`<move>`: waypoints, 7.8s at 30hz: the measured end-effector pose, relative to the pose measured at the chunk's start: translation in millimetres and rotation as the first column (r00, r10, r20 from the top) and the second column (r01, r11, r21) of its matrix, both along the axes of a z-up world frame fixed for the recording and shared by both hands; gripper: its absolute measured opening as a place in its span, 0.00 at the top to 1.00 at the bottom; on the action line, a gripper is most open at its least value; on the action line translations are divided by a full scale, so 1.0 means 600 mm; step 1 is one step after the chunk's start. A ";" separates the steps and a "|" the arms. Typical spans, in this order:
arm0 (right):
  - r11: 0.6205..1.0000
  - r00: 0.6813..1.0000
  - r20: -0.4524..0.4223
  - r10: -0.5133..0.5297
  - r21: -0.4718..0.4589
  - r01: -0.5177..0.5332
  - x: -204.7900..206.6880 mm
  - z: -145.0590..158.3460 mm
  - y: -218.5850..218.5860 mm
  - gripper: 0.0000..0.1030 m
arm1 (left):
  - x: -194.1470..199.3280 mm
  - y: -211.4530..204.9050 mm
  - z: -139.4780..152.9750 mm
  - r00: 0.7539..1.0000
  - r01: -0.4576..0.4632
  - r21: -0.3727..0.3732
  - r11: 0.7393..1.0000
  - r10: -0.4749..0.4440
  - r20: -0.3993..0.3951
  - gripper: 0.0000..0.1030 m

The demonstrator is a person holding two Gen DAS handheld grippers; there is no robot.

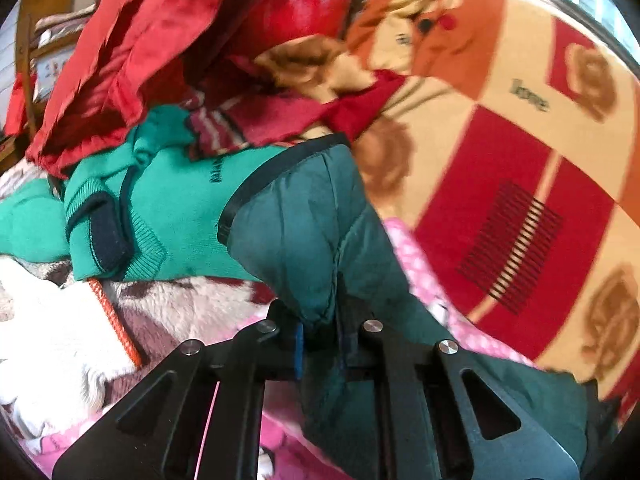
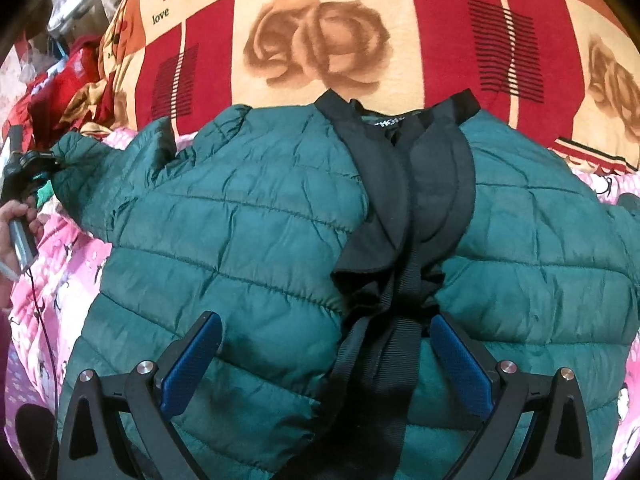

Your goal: Fold large clothes

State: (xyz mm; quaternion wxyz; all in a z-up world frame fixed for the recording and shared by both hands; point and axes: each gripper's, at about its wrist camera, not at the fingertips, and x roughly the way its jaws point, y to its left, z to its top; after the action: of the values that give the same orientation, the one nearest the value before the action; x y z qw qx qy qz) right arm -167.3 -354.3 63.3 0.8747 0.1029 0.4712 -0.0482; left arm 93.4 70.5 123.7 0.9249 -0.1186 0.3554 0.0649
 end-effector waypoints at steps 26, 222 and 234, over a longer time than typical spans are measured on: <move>0.994 0.995 0.011 -0.097 -0.041 0.097 -0.071 0.026 -0.067 0.00 | -0.166 -0.210 0.078 0.961 0.269 0.137 0.953 -0.275 0.025 0.90; 0.970 0.972 0.023 -0.235 -0.053 0.236 0.069 -0.026 -0.291 0.34 | -0.174 -0.443 -0.100 0.862 0.468 0.008 0.884 -0.454 -0.227 0.20; 0.986 0.976 0.159 -0.150 -0.041 0.159 -0.015 0.072 -0.244 0.35 | -0.181 -0.444 -0.101 0.872 0.457 0.032 0.889 -0.441 -0.211 0.18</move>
State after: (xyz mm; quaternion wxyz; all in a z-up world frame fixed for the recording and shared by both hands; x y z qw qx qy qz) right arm -176.3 -500.5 106.3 0.9048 0.1191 0.3907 -0.1206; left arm -15.5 -195.8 63.0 0.8786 0.0118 0.4605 -0.1261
